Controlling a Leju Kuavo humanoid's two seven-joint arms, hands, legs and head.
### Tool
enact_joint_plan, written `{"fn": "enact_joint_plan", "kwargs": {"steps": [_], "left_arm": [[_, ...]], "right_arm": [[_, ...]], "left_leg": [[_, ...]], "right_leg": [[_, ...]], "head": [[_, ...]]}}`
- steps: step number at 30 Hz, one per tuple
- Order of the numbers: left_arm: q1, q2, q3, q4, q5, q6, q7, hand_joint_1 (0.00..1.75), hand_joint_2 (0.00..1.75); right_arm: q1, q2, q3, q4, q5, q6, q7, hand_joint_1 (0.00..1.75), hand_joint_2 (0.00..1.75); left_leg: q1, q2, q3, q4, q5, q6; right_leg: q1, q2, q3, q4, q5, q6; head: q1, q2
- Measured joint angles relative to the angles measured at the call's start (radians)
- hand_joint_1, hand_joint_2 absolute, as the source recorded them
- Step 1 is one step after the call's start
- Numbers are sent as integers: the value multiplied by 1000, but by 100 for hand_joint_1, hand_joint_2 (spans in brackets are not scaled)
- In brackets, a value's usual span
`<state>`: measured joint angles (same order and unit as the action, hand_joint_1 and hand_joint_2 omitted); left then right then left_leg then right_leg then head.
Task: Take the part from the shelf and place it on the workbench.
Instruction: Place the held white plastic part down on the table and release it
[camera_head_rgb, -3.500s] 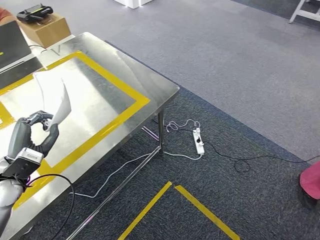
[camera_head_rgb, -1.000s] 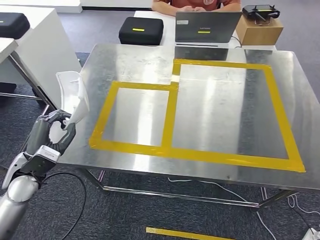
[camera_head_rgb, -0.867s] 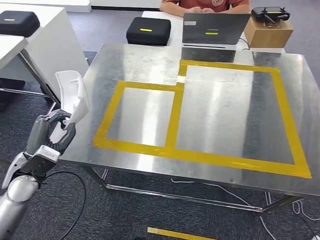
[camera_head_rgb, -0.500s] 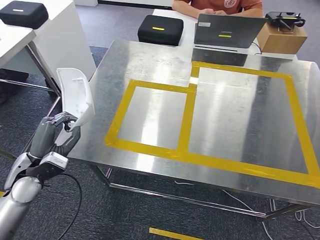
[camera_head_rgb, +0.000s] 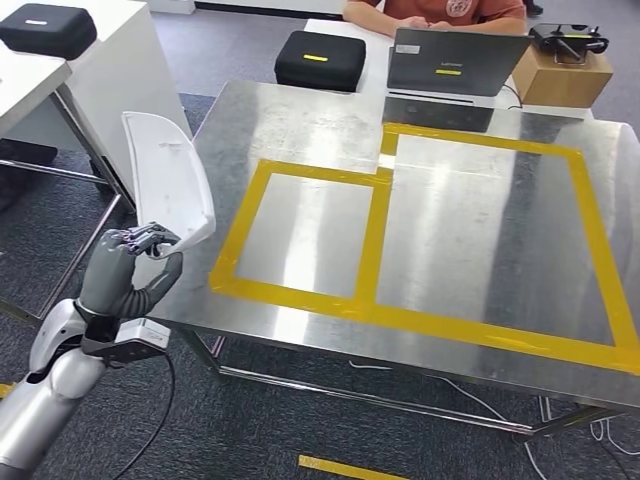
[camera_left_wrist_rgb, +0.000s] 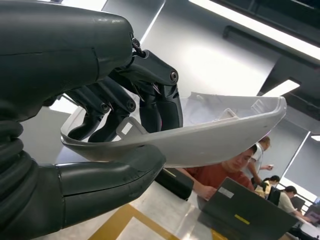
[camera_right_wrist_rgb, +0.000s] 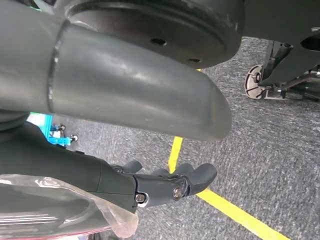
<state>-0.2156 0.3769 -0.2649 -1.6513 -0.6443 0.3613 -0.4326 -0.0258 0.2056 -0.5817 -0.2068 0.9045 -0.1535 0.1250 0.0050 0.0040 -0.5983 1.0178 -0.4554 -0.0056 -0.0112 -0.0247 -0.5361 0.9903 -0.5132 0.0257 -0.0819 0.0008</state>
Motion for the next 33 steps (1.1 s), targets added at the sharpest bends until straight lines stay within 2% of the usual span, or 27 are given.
{"fn": "enact_joint_plan", "kwargs": {"steps": [9, 22, 33], "left_arm": [[-133, -26, -98, 45, -54, -5, 20, 175, 175], [-268, -56, -159, 115, -67, -8, 34, 175, 175], [-404, -118, -252, 220, -132, -34, 60, 175, 175]], "right_arm": [[-8, 0, 2, 0, 16, 23, 1, 0, 0], [-10, 0, 4, 0, 25, 39, 1, 0, 0], [-22, 0, 14, 0, 39, 61, 10, 0, 0]], "left_leg": [[2, 0, 0, 0, 1, 1], [2, 0, 0, 0, 1, 1], [1, 0, 0, 0, 2, 1]], "right_leg": [[2, 0, 0, 2, 0, 0], [2, 0, 0, 2, 0, 0], [1, 0, 0, 2, 0, 0]], "head": [[0, 0], [0, 0], [0, 0]]}}
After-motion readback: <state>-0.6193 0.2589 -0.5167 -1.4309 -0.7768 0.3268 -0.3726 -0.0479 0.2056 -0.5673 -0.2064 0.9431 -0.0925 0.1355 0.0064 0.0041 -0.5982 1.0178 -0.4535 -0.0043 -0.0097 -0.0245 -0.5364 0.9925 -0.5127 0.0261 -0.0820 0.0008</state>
